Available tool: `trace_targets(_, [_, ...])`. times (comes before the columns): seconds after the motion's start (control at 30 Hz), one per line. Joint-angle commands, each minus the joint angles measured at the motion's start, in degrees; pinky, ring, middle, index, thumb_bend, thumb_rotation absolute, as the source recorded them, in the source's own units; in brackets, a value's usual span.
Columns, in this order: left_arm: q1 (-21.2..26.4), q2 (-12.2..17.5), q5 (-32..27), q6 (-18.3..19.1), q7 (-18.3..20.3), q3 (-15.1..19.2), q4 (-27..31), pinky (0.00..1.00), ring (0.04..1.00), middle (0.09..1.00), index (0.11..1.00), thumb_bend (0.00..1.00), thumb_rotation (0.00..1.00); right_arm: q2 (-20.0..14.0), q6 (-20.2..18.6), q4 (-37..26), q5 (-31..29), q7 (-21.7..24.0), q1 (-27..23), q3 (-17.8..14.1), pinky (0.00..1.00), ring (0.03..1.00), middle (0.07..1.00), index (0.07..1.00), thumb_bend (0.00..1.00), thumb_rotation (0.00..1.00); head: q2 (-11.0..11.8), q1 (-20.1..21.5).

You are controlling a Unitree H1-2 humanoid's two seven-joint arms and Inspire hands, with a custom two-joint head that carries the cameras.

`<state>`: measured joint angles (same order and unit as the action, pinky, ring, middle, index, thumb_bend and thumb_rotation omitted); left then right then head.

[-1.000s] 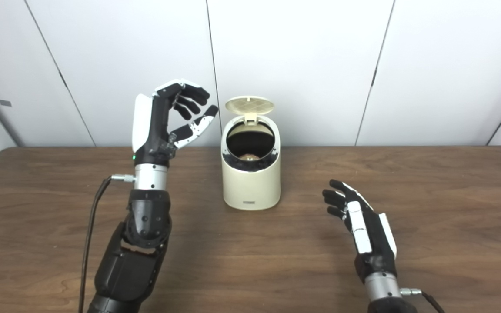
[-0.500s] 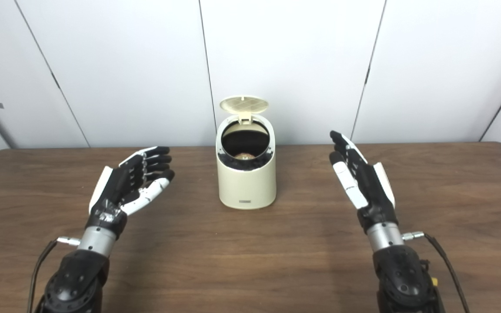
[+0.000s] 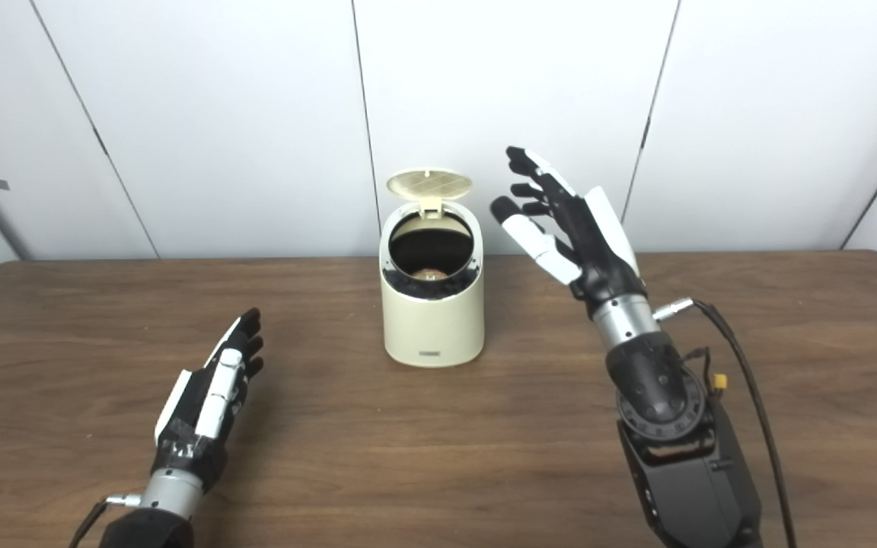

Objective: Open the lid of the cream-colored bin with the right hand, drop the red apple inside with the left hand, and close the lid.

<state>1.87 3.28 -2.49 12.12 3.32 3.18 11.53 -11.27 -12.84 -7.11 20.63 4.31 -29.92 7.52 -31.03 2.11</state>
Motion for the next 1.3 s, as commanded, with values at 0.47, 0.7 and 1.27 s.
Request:
trace_targets(0.47, [0.4, -0.9, -0.5, -3.4, -0.7, 0.1, -0.2, 1.0, 0.991, 0.993, 0.999, 0.57, 0.88, -2.3, 0.1, 7.9, 10.4, 4.4, -14.9, 7.6, 0.85, 0.932, 0.93, 0.882, 0.5, 0.9, -0.1, 0.1])
trace_targets(0.7, [0.5, -1.0, -0.3, -3.2, -0.9, 0.0, 0.0, 1.0, 0.996, 0.998, 0.995, 0.58, 0.89, -2.9, 3.5, 11.5, 14.8, 4.1, -17.2, 10.9, 0.9, 0.969, 0.946, 0.76, 0.49, 0.89, -0.2, -0.1])
trace_targets(1.27, [0.9, -2.2, 1.4, -4.7, -4.4, 0.4, -0.6, 0.93, 0.93, 0.935, 0.928, 0.56, 0.85, -6.0, 0.9, 7.0, 19.6, 9.9, -15.8, 11.2, 0.92, 1.0, 0.963, 0.72, 0.49, 0.97, -0.7, -0.2])
